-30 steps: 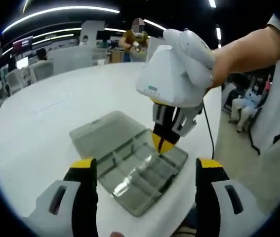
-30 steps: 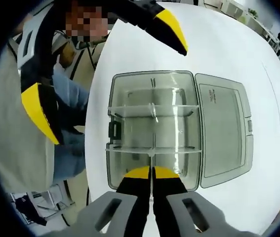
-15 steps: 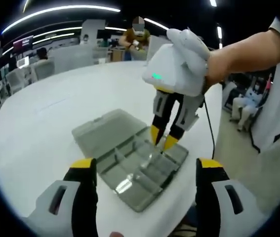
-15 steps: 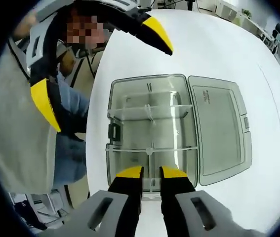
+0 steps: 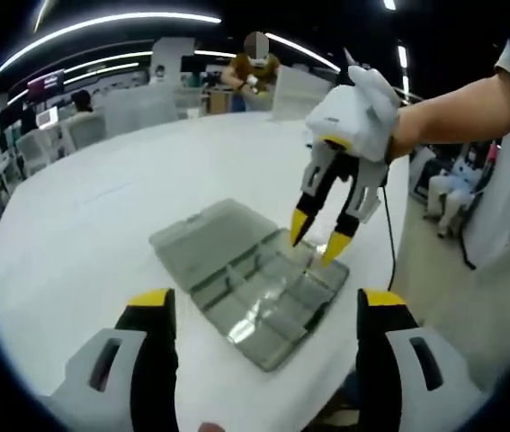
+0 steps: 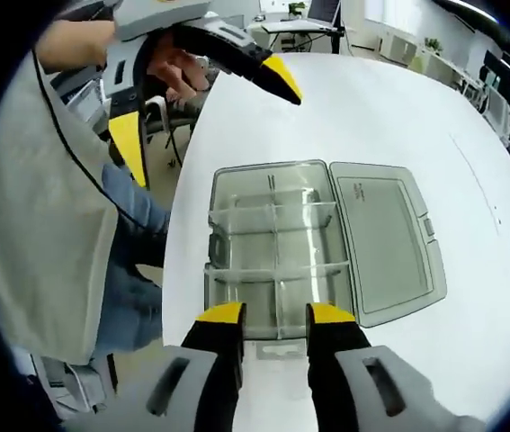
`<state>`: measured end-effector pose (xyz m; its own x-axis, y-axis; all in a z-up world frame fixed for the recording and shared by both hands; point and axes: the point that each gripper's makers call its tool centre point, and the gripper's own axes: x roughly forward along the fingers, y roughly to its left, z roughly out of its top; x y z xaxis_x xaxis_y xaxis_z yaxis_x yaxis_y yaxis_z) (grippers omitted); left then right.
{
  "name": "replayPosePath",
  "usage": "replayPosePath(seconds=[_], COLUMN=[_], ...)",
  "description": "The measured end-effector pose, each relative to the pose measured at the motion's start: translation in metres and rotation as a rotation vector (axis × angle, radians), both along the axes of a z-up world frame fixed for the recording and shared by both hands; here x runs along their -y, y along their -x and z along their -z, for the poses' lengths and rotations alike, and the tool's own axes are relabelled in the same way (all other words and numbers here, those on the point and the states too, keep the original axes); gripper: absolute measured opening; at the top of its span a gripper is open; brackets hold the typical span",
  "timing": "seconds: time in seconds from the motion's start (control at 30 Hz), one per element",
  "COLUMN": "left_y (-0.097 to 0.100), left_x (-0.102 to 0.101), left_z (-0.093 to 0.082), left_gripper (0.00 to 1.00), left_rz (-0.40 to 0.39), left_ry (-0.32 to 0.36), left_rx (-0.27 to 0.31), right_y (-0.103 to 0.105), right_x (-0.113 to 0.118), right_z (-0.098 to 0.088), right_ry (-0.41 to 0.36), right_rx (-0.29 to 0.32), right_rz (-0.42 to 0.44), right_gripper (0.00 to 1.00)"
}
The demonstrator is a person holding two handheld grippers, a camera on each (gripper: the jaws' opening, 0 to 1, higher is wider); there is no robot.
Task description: Insert the divider into the dual guide fixture by aligning both edges with the guide slots and pushing it downward to the bottom, including one-sided entry, uneven engagement, binding, and posture correction.
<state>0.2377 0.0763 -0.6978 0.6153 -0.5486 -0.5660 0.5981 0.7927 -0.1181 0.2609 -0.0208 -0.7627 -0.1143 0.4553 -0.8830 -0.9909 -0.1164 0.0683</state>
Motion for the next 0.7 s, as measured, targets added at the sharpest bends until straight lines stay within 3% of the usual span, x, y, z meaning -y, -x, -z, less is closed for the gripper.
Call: replayPosePath(seconds=[0.43, 0.7], left_y=[0.010, 0.016], left_x=[-0.012, -0.024], left_z=[-0.008, -0.010], left_gripper=[0.80, 0.80], left_rz=[0.024, 0.050], left_ry=[-0.037, -0.068], left_rx=[0.001, -0.008], right_y=[0.012, 0.020], right_x=[-0.004, -0.003], right_z=[-0.015, -0.020], right_ry=[-0.205, -0.268], right_rx=[-0.013, -0.014], right_rz=[0.116, 0.166], right_gripper=[0.36, 0.46])
